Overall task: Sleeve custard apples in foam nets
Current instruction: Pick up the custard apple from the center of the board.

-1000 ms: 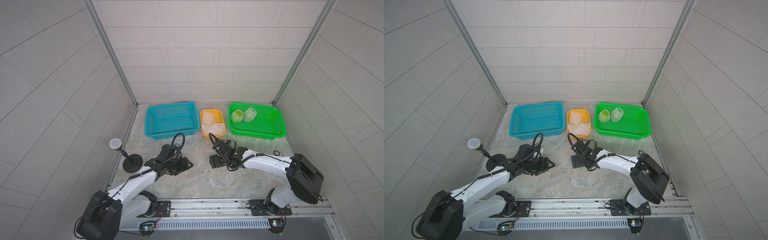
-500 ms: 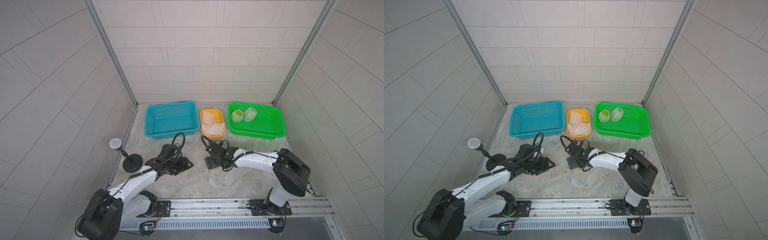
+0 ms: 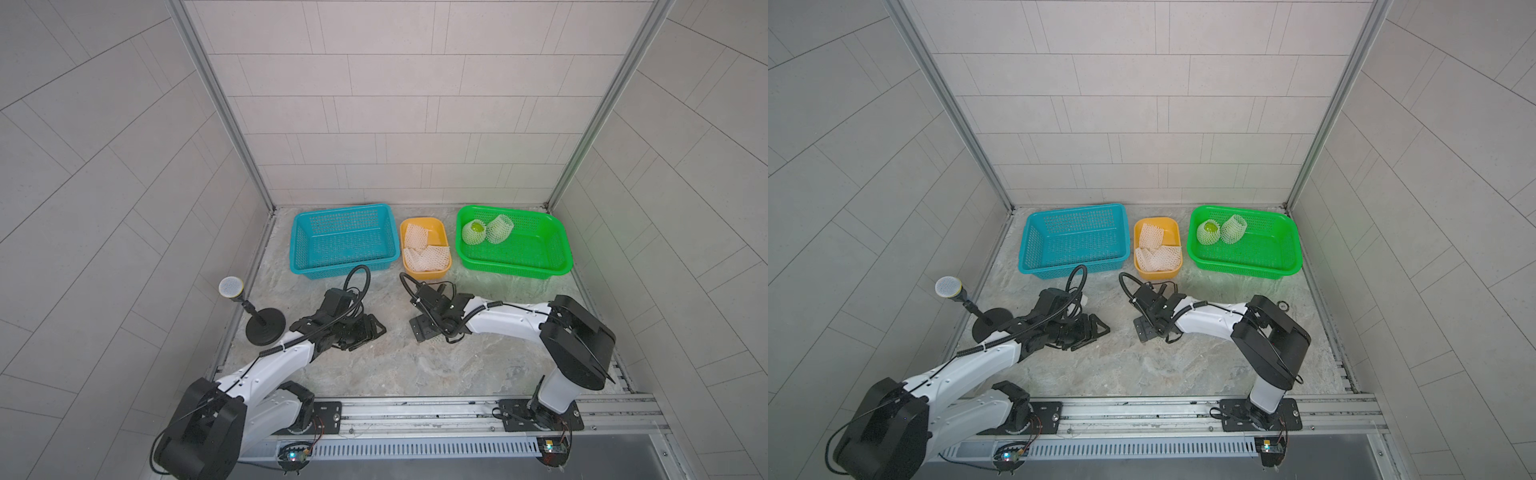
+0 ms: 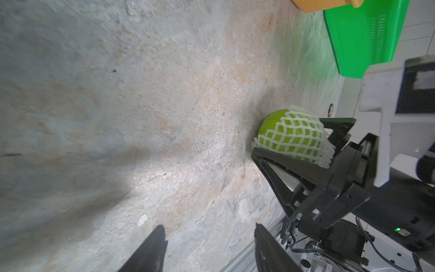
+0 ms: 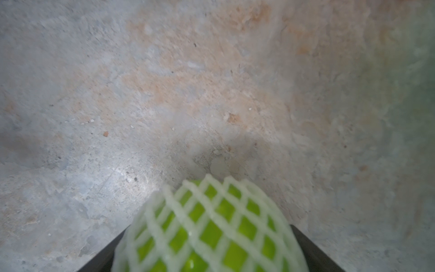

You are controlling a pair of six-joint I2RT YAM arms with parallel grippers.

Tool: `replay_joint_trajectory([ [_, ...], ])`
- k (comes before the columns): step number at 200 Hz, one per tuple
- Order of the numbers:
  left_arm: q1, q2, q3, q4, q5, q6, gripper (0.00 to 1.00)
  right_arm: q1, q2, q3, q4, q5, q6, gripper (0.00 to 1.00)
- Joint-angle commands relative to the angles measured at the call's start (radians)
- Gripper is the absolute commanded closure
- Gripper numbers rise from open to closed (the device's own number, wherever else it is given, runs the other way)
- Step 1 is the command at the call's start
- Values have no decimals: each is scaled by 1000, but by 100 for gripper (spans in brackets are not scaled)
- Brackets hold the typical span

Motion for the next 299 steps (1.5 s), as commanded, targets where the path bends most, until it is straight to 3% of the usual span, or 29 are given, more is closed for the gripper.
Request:
replay_joint_trajectory([
  [1, 0, -3, 9, 5, -3, 14, 37, 3, -57, 39, -71, 33, -32, 2],
  [74, -1, -7, 9, 3, -1, 12, 37, 5, -127, 53, -112, 35, -32, 0],
  [145, 0, 1, 9, 5, -1, 12, 37, 7, -175, -52, -29, 12, 51, 1],
  [248, 0, 8, 9, 3, -4, 12, 37, -1, -63, -24, -11, -12, 10, 15],
  [278, 0, 16, 11, 3, -2, 13, 37, -1, -27, -16, -15, -13, -2, 15],
  [299, -1, 19, 12, 3, -2, 14, 37, -1, 8, 4, -29, -16, -14, 10],
])
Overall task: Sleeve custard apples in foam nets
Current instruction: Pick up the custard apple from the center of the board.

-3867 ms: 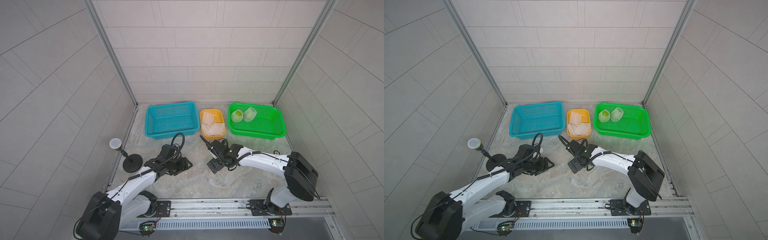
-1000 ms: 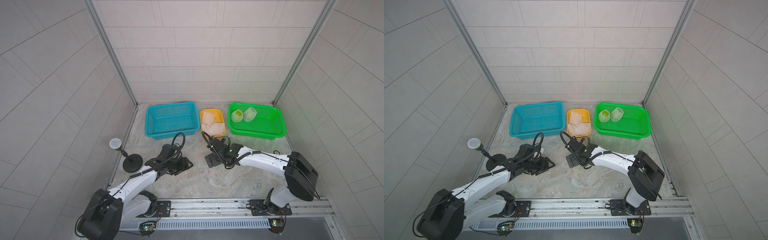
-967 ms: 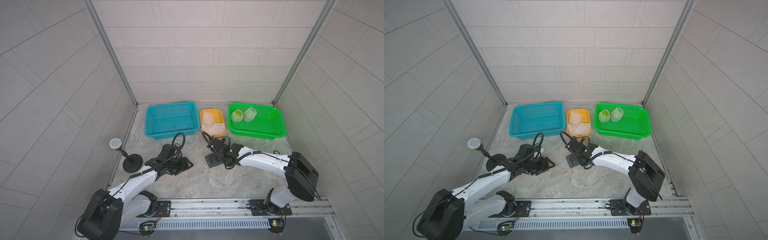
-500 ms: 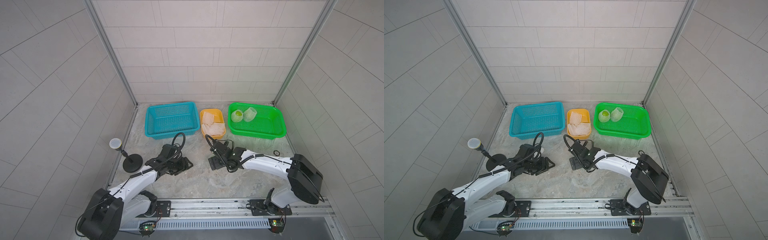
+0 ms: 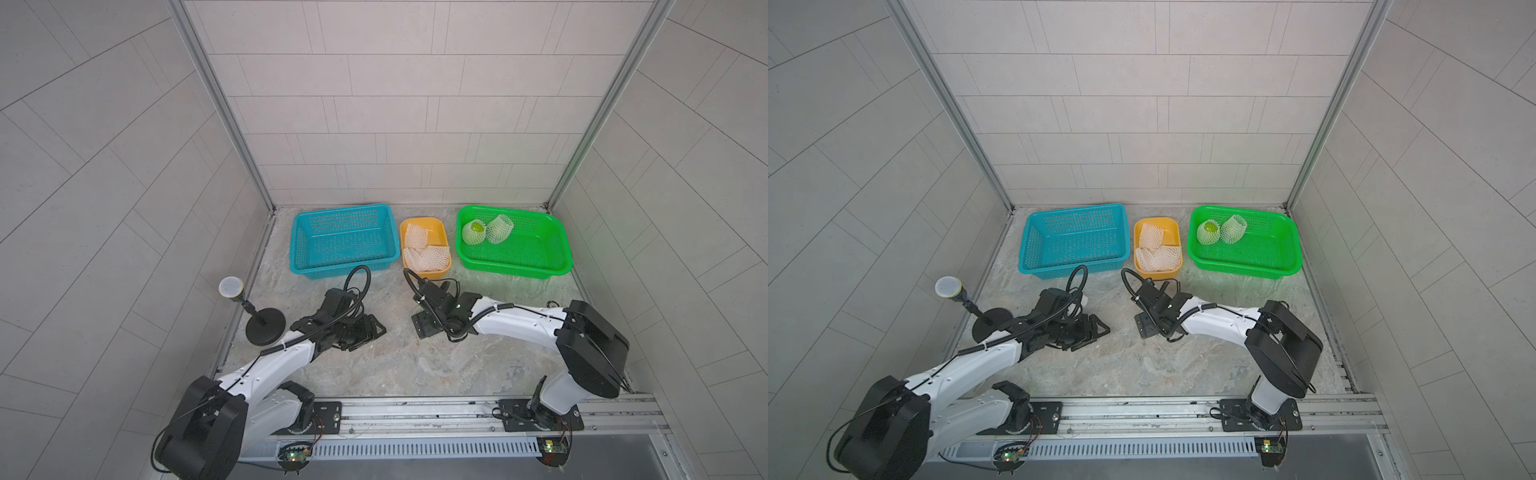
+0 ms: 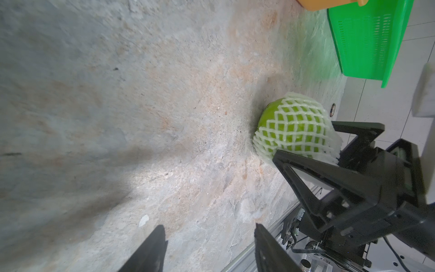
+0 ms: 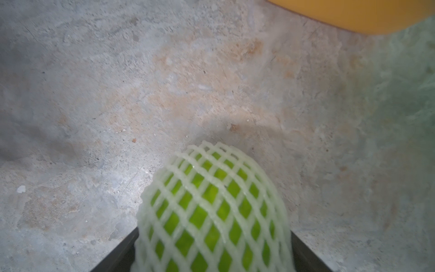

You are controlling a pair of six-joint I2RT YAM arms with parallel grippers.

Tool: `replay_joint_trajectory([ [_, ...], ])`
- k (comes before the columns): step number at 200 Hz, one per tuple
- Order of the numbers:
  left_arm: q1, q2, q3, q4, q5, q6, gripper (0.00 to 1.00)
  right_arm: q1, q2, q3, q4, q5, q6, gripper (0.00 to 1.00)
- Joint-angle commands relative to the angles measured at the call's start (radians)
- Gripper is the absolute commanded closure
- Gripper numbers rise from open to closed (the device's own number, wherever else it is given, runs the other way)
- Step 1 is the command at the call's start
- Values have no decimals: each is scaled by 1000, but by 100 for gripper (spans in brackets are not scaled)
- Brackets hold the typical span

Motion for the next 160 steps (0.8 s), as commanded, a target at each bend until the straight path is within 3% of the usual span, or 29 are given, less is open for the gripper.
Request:
replay_joint_trajectory([
  [1, -1, 7, 12, 3, -1, 14, 37, -1, 57, 10, -49, -4, -23, 10],
  [51, -1, 3, 16, -4, -2, 16, 37, -11, 70, 39, -44, 4, -49, 15],
  [89, 0, 3, 21, -9, -2, 18, 37, -36, 47, 27, -7, -67, -76, 18],
  [160, 14, -126, 155, -87, -23, -17, 37, -77, -343, -135, 326, -338, -278, 19],
])
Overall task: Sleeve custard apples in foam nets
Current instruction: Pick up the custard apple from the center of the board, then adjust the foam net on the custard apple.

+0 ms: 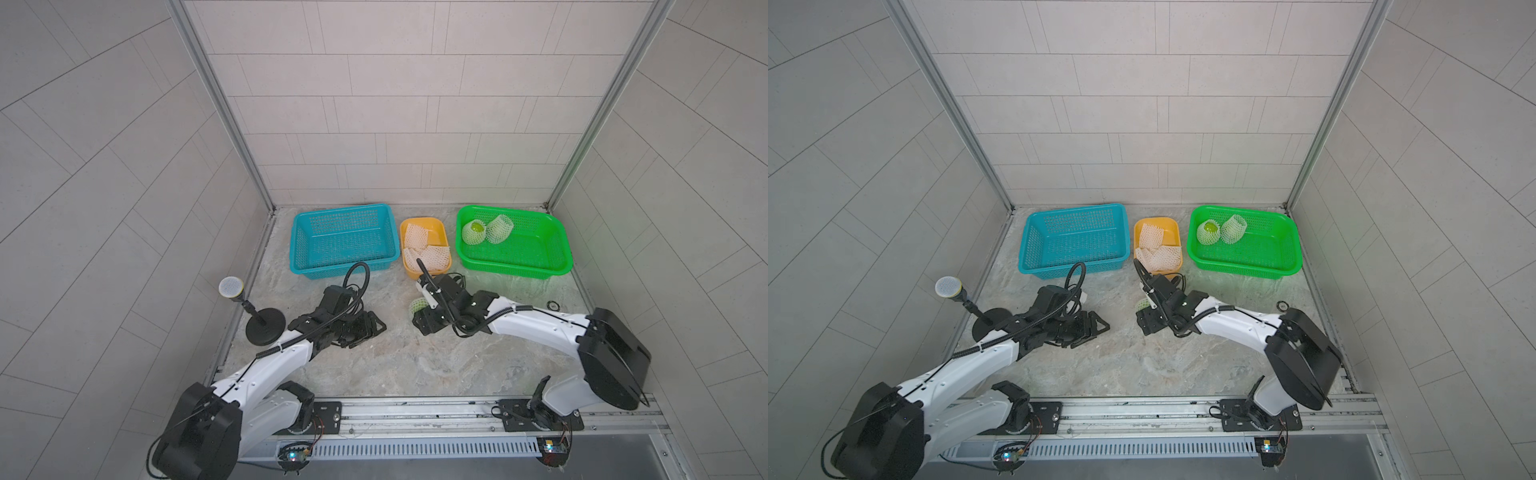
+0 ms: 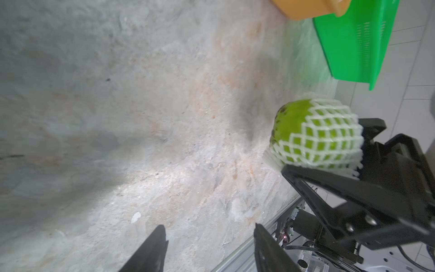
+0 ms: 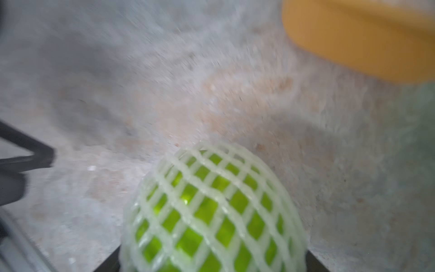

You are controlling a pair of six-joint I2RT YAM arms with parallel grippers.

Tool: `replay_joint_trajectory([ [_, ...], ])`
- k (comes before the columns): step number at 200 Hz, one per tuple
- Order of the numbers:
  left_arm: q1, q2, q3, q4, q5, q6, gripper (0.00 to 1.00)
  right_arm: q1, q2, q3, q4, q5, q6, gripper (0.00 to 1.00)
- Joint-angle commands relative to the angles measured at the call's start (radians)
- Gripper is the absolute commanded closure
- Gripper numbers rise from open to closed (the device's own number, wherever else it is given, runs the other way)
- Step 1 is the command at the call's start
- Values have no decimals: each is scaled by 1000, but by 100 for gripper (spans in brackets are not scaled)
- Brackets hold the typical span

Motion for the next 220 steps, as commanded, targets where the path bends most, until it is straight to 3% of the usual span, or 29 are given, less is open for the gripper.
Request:
replay_joint_trajectory([
  [1, 13, -74, 95, -34, -18, -10, 37, -4, -152, -46, 179, -121, -118, 19],
  [35, 58, -165, 214, -69, 9, -10, 37, -7, -342, -151, 352, -187, -201, 18],
  [78, 72, -197, 298, 44, 207, -42, 45, 1, -487, -227, 459, -208, -317, 17],
  [106, 64, -196, 299, 142, 302, -106, 51, 6, -507, -222, 439, -202, -360, 17],
  [171, -29, -168, 317, 200, 296, -127, 45, 32, -489, -179, 358, -199, -410, 17],
  [220, -80, -139, 333, 192, 263, -119, 49, 55, -467, -159, 302, -170, -443, 17],
])
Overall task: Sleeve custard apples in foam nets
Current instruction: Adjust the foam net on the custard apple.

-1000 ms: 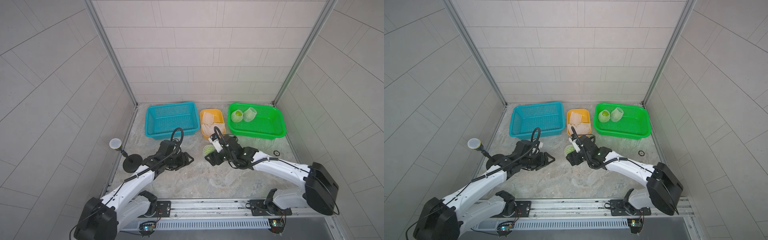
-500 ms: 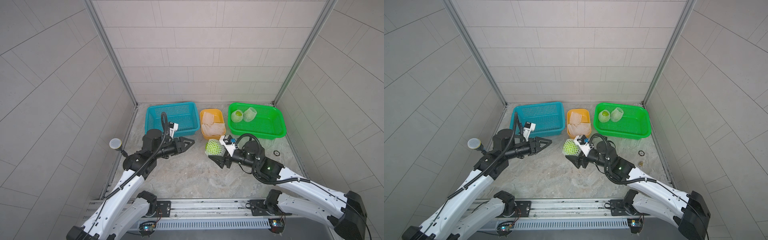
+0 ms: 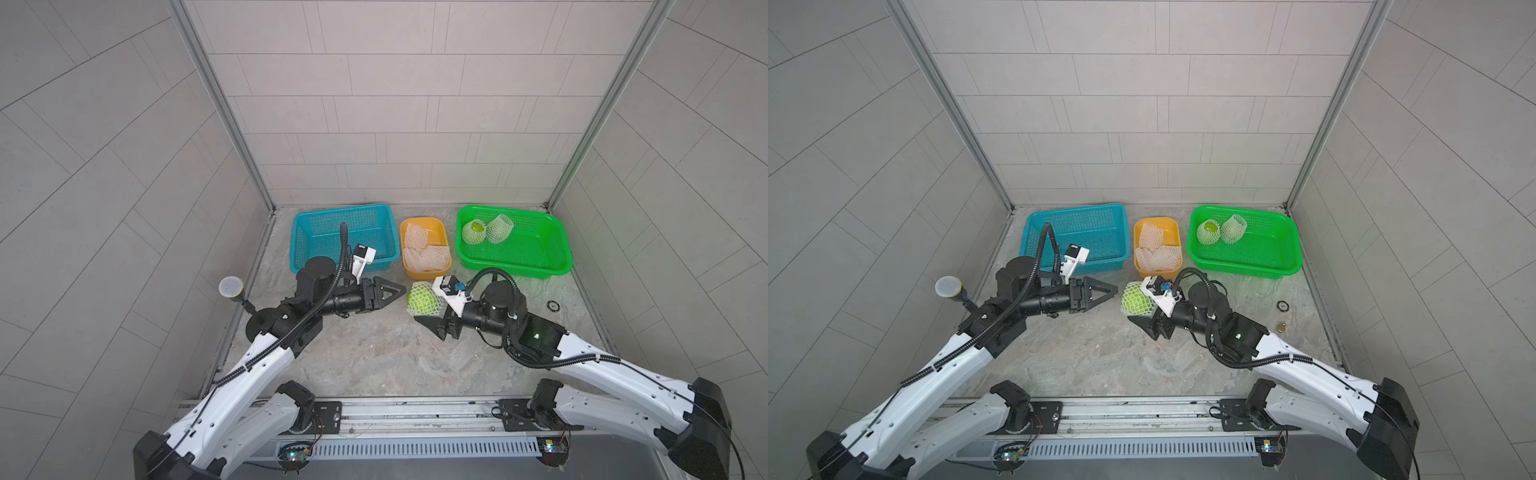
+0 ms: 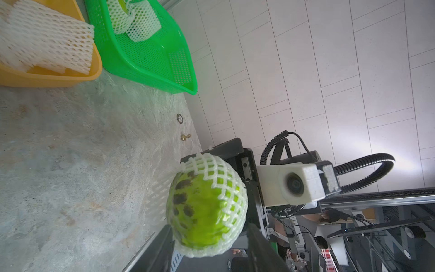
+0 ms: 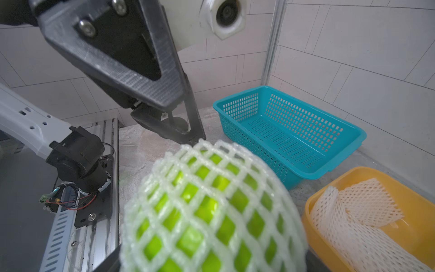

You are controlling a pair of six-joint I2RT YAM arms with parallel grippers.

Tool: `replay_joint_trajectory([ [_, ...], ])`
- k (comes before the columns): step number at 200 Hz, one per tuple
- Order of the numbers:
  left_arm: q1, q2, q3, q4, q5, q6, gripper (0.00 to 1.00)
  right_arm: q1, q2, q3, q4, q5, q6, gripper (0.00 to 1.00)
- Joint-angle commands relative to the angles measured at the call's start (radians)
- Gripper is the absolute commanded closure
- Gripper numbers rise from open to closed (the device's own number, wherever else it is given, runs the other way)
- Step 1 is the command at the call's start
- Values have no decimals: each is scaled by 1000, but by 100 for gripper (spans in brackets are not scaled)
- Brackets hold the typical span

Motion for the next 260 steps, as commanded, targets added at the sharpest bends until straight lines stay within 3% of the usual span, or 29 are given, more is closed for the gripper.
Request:
replay_joint_trajectory([
  [1, -16, -2, 36, 34, -9, 8, 49, 13, 8, 33, -39, 15, -46, 17],
  [35, -37, 10, 39, 38, -12, 6, 55, 32, 26, 47, -65, 38, -67, 18],
  [91, -72, 37, 27, 40, -15, 8, 56, 41, 28, 59, -67, 49, -76, 18],
  [110, -76, 35, 28, 52, -14, 4, 65, 41, 32, 64, -77, 61, -77, 18],
  [156, -85, 48, 26, 67, -5, -3, 72, 44, 49, 76, -87, 72, -81, 18],
  [210, -97, 81, 27, 53, 2, 10, 62, 46, 54, 93, -103, 76, -95, 18],
  [260, -98, 106, 22, 48, -1, 16, 92, 46, 39, 86, -98, 84, -83, 18],
])
